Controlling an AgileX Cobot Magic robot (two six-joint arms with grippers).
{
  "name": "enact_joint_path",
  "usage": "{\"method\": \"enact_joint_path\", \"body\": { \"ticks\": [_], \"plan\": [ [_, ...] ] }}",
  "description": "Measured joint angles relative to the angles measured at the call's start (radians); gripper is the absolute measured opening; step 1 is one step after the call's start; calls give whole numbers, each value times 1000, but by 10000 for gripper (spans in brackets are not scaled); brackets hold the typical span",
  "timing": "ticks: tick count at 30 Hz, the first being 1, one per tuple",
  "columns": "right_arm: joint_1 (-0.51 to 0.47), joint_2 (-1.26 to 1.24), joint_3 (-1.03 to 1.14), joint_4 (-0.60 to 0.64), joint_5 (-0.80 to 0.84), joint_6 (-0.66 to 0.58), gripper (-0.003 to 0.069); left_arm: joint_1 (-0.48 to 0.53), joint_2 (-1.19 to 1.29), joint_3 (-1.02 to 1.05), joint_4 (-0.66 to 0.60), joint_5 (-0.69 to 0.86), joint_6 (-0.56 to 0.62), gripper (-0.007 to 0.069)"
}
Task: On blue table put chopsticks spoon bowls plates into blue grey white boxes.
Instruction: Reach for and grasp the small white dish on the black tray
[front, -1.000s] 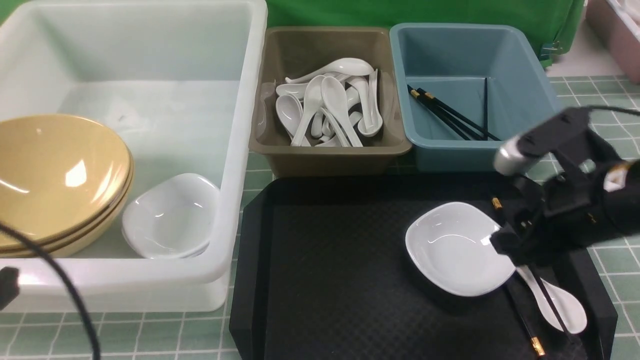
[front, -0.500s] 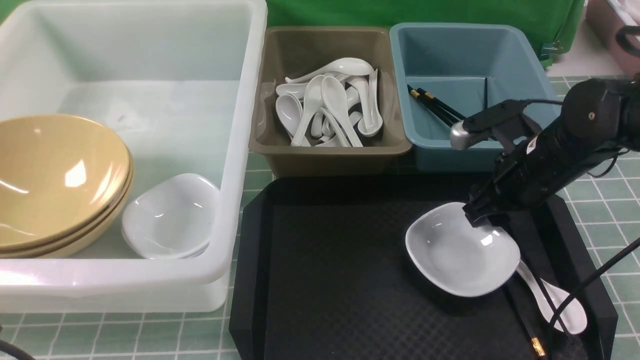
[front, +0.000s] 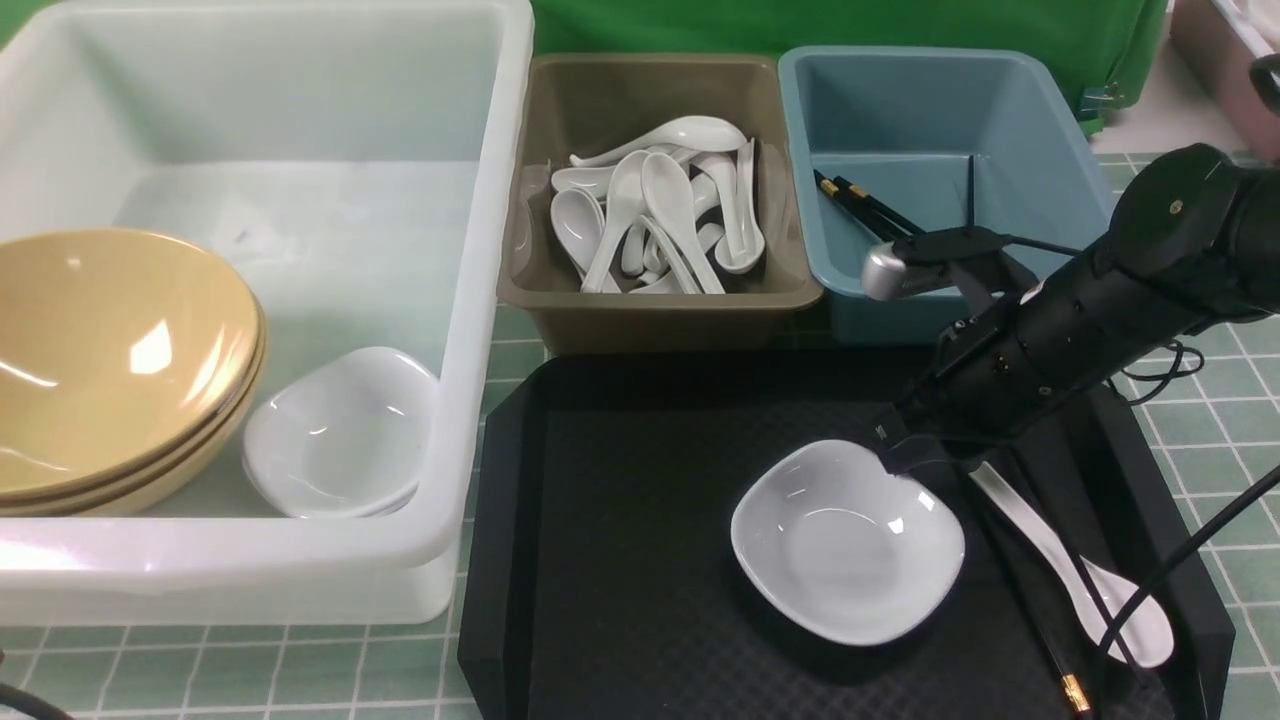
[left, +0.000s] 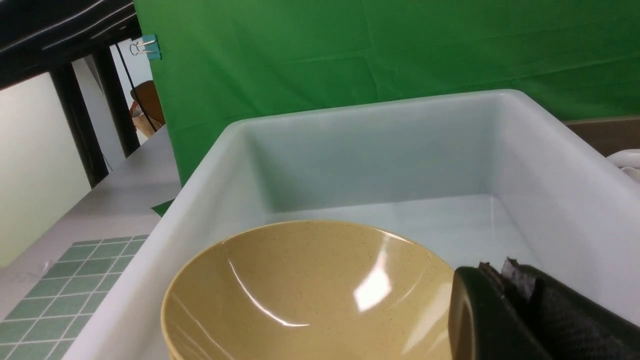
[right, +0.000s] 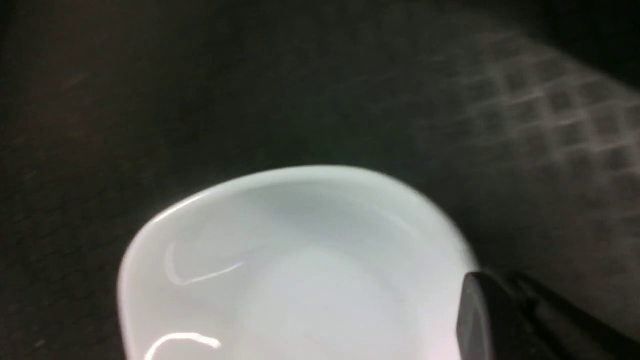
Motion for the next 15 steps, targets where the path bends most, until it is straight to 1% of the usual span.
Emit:
{"method": "enact_joint_path", "body": {
  "ticks": [6, 8, 10, 11, 12, 13, 15],
  "plan": [
    [0, 0, 0, 6, 9, -37, 42, 0, 0, 0, 1, -6, 0, 5],
    [0, 0, 0, 7, 2, -89, 106, 0, 0, 0, 1, -6, 0, 5],
    [0, 0, 0, 7, -8, -93, 147, 0, 0, 0, 1, -6, 0, 5],
    [0, 0, 0, 7, -18, -96, 185, 0, 0, 0, 1, -6, 0, 5],
    [0, 0, 0, 7, -37, -100, 262, 0, 0, 0, 1, -6, 0, 5],
    [0, 0, 0, 8, -44, -102, 295, 0, 0, 0, 1, -6, 0, 5],
    [0, 6, -1, 9, -55, -118, 425, 0, 0, 0, 1, -6, 0, 5]
  ]
}}
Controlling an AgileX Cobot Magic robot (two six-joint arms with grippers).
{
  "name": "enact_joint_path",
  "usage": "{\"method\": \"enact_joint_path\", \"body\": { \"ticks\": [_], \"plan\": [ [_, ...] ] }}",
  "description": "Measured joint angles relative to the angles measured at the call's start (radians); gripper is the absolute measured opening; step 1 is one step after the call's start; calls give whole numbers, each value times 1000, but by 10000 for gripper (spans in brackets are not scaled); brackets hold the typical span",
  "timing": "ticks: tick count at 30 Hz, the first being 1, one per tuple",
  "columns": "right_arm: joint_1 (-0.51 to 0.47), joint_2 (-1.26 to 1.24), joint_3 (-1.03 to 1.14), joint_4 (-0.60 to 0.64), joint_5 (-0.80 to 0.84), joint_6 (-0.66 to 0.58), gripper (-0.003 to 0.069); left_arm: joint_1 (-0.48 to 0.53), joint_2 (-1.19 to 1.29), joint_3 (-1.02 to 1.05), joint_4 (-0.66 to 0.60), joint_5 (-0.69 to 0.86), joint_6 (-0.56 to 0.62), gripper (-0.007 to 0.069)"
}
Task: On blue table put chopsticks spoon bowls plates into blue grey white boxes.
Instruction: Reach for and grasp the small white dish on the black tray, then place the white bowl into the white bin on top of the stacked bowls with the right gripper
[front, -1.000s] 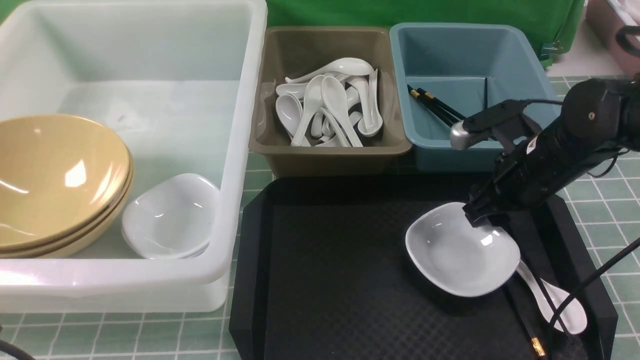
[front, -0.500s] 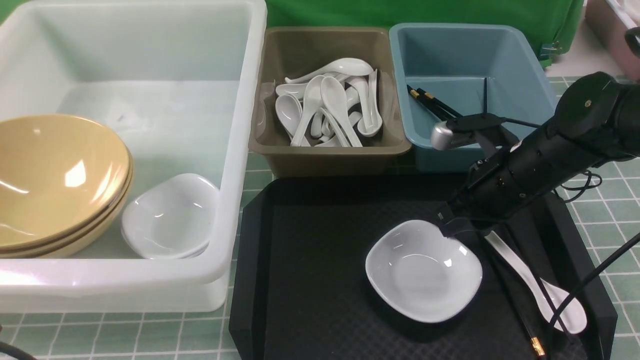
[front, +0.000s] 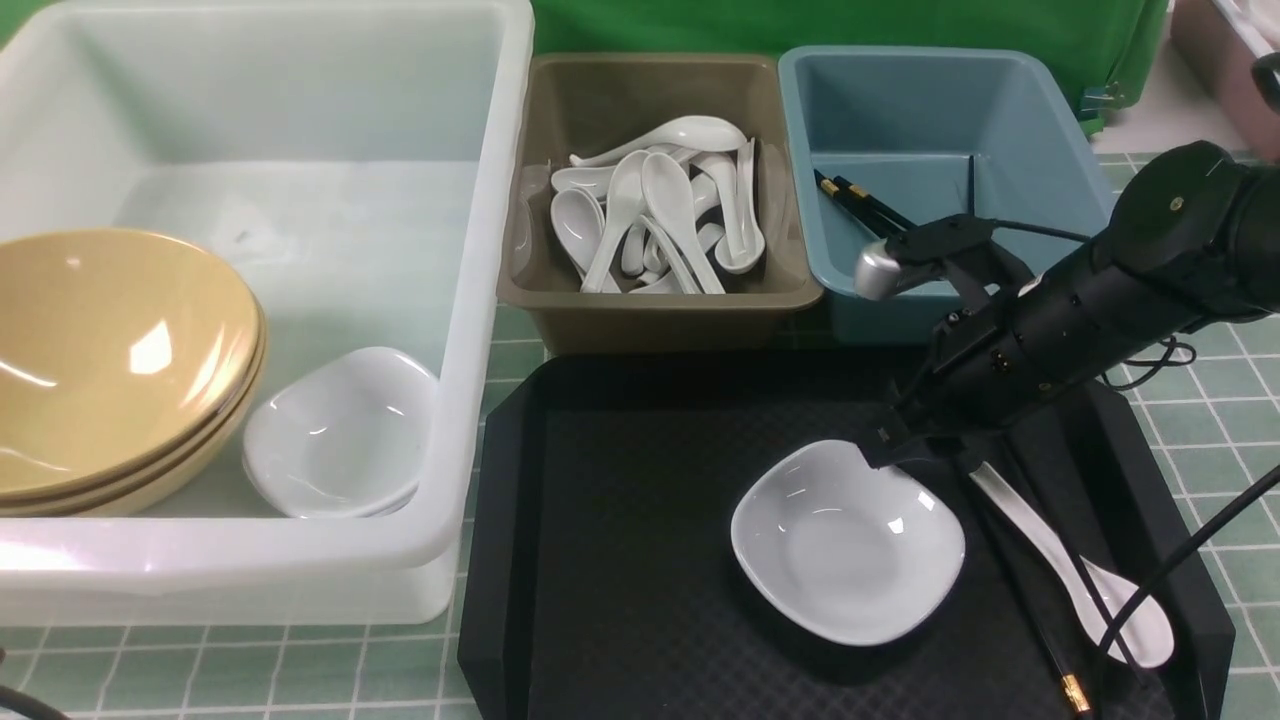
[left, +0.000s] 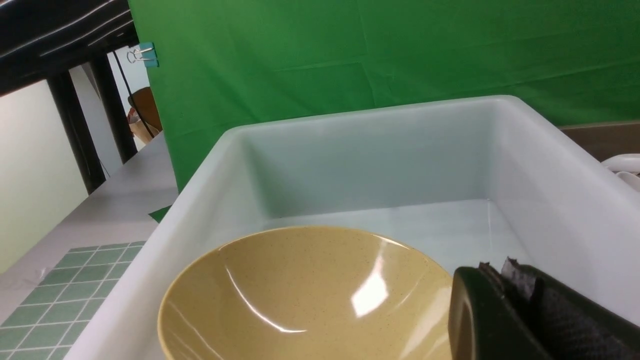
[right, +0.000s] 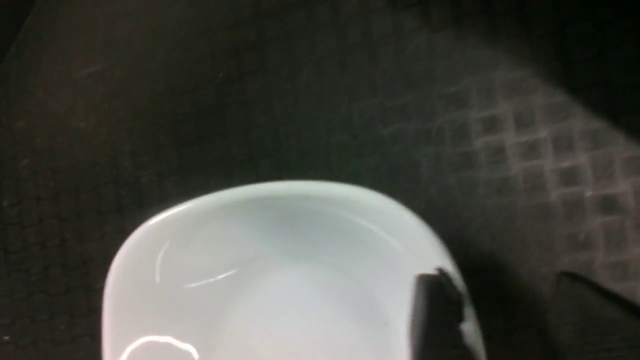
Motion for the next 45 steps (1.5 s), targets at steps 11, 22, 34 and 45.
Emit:
{"method": "enact_joint_path", "body": {
  "ticks": [11, 22, 34, 45],
  "plan": [
    [45, 84, -14, 49, 112, -6, 246, 0, 0, 0, 0, 0, 0, 5],
    [105, -5, -338, 20, 389, 71, 67, 0, 0, 0, 0, -1, 0, 5],
    [557, 71, -549, 57, -281, -130, 67, 0, 0, 0, 0, -1, -8, 5],
    [610, 292, -565, 72, -465, -206, 139, 0, 0, 0, 0, -4, -8, 5]
  ]
}}
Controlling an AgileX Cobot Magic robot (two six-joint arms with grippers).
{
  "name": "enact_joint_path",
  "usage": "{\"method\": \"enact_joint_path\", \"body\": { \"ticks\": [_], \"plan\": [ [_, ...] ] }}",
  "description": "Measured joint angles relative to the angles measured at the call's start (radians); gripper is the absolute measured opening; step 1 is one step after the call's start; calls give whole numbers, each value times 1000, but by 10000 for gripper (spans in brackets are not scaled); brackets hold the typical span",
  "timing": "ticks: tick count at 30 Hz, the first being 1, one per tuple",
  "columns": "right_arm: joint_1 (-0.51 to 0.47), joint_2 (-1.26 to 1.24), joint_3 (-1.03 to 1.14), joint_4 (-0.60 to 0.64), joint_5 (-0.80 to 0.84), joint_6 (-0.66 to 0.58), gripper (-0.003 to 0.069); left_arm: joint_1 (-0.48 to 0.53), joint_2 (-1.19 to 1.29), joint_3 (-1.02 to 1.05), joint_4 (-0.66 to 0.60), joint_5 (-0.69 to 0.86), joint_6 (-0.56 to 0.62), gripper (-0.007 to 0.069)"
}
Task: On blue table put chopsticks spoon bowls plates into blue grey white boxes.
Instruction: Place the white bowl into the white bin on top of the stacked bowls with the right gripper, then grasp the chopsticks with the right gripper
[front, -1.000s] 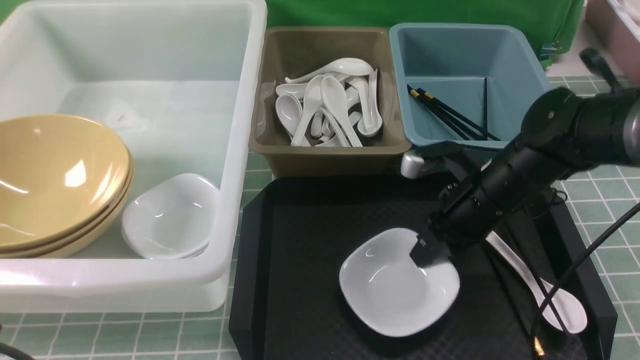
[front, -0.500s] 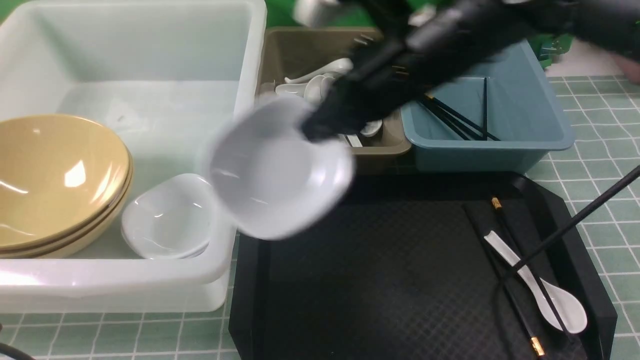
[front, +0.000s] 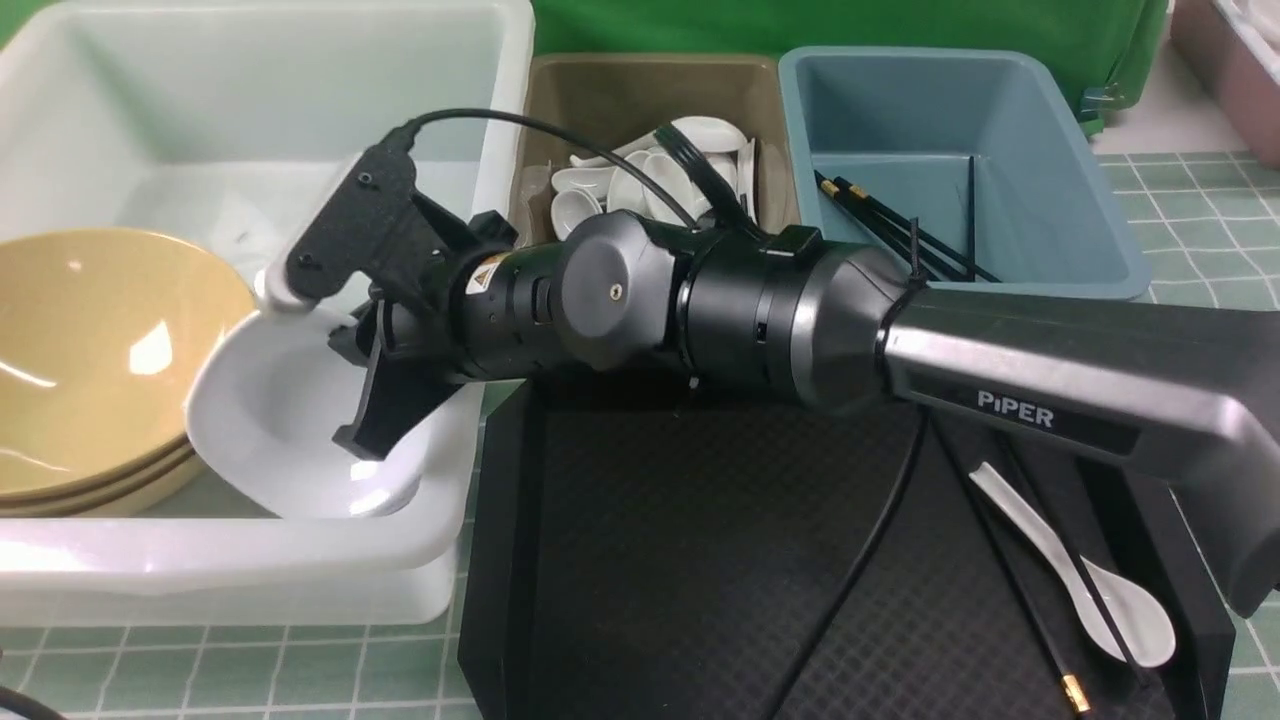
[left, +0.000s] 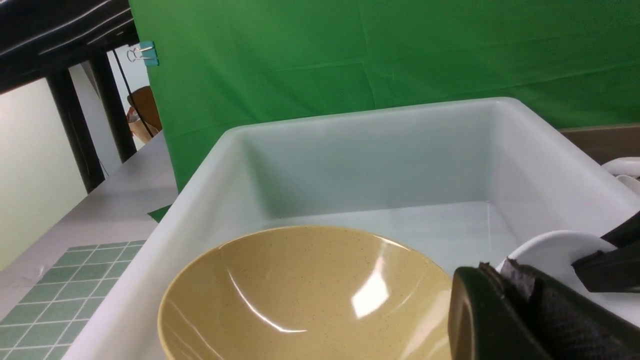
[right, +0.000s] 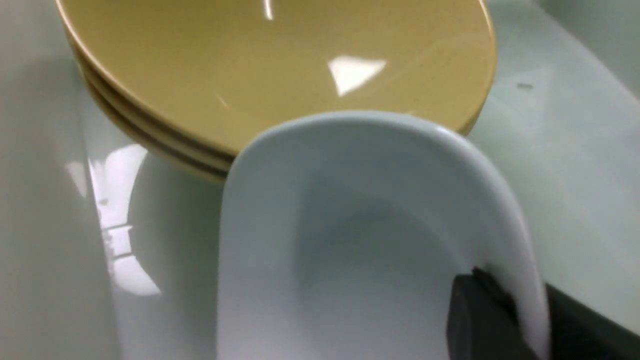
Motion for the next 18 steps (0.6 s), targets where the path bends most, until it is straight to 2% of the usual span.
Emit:
{"method": "enact_joint_path", "body": {
  "ticks": [1, 3, 4, 6, 9, 12, 14, 17, 18],
  "plan": [
    [0, 0, 0, 0, -1, 1, 145, 0, 0, 0, 0, 0, 0, 5],
    [0, 0, 0, 0, -2, 5, 241, 0, 0, 1, 0, -4, 0, 5],
    [0, -1, 0, 0, -2, 5, 258, 0, 0, 1, 0, -4, 0, 5],
    [-3, -16, 0, -1, 31, 8, 367, 0, 0, 1, 0, -4, 0, 5],
    [-22, -82, 0, -17, 119, 10, 445, 0, 0, 1, 0, -4, 0, 5],
    [-62, -168, 0, -55, 241, 51, 470, 0, 0, 1, 0, -4, 0, 5],
    [-123, -283, 0, -155, 388, 156, 469, 0, 0, 1, 0, -4, 0, 5],
    [-236, -392, -4, -377, 542, 319, 448, 0, 0, 1, 0, -4, 0, 5],
    [-286, -423, -6, -472, 637, 419, 430, 0, 0, 1, 0, -4, 0, 5]
  ]
}}
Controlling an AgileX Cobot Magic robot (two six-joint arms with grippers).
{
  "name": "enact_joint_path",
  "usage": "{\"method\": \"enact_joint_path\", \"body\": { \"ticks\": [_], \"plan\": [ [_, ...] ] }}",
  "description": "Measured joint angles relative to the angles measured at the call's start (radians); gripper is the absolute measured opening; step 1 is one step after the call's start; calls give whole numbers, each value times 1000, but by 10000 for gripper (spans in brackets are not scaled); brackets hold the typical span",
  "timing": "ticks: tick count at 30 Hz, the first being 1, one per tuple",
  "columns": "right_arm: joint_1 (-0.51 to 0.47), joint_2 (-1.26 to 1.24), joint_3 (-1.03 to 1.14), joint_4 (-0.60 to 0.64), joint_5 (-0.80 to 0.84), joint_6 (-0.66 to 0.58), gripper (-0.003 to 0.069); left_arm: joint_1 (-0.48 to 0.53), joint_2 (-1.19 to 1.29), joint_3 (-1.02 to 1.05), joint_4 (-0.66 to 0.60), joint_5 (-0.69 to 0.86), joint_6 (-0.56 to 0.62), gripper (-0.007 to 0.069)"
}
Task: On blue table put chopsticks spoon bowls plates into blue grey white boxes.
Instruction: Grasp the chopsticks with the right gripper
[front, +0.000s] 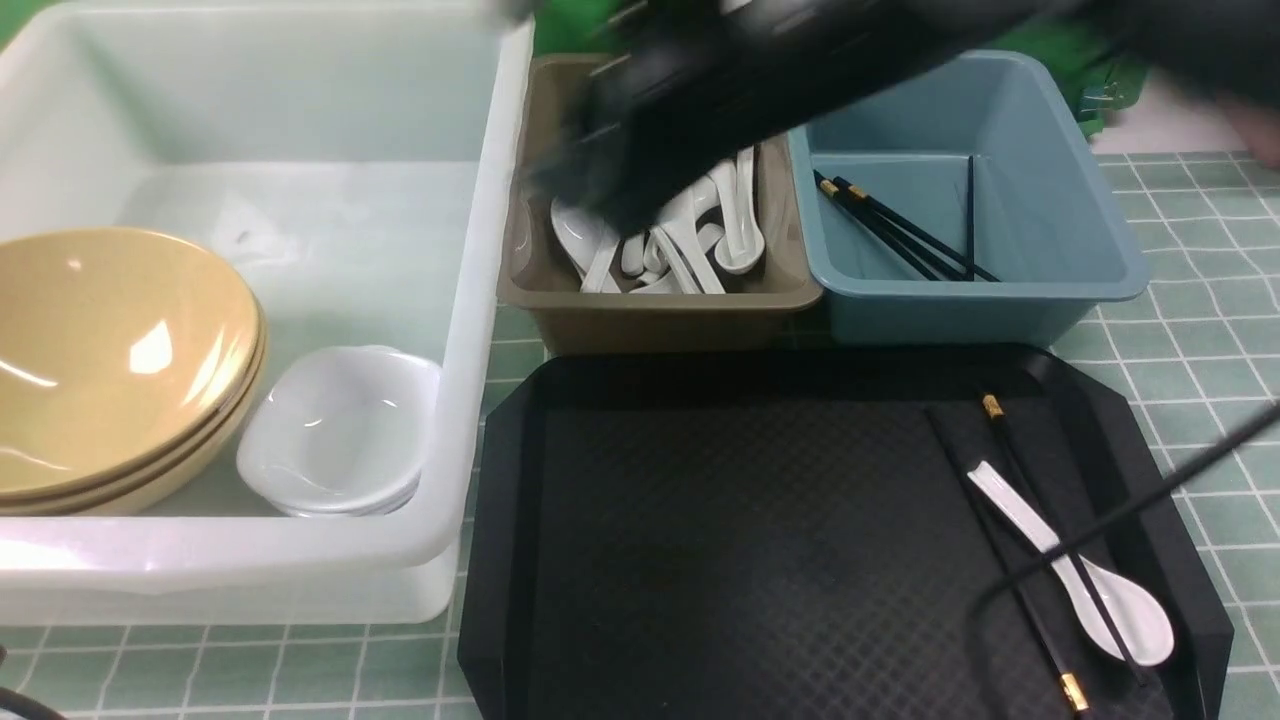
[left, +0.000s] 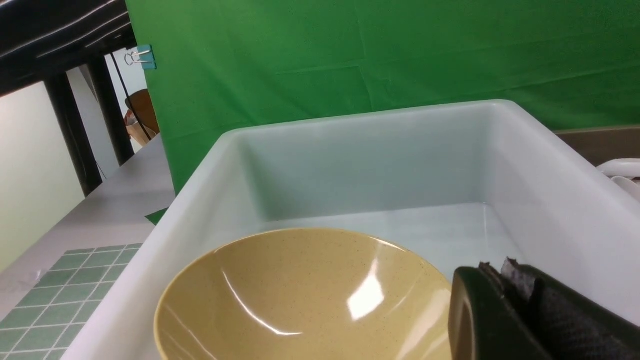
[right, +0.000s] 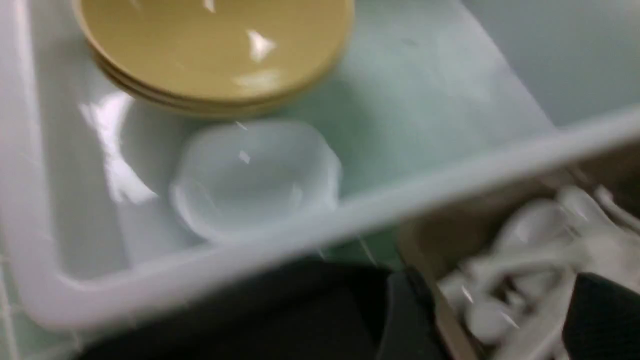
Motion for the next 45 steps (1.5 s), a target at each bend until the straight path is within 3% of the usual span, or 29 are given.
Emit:
{"method": "enact_joint_path", "body": {
  "ticks": [4, 9, 14, 19, 24, 26, 30, 35, 39, 45],
  "plan": [
    [-210, -24, 54, -149, 192, 182, 382, 0, 0, 0, 0, 0, -4, 5],
    [-417, -17, 319, -137, 183, 288, 349, 0, 0, 0, 0, 0, -4, 5],
    [-447, -16, 604, -49, -32, 288, 347, 0, 0, 0, 0, -4, -4, 5],
    [-447, 6, 726, 18, -252, 288, 324, 0, 0, 0, 0, -8, -4, 5],
    [-447, 64, 735, 83, -290, 276, 246, 0, 0, 0, 0, -10, -4, 5],
    [-447, 90, 733, 155, -301, 226, 168, 0, 0, 0, 0, -10, -4, 5],
    [-452, 97, 728, 274, -283, 114, 103, 0, 0, 0, 0, -10, -4, 5],
    [-453, 37, 735, 485, -187, -78, 99, 0, 0, 0, 0, -10, -4, 5],
    [-453, -82, 714, 592, -200, -195, 99, 0, 0, 0, 1, -10, -5, 5],
    [-453, -119, 537, 784, -457, -461, 99, 0, 0, 0, 1, -13, -7, 5]
  ]
}}
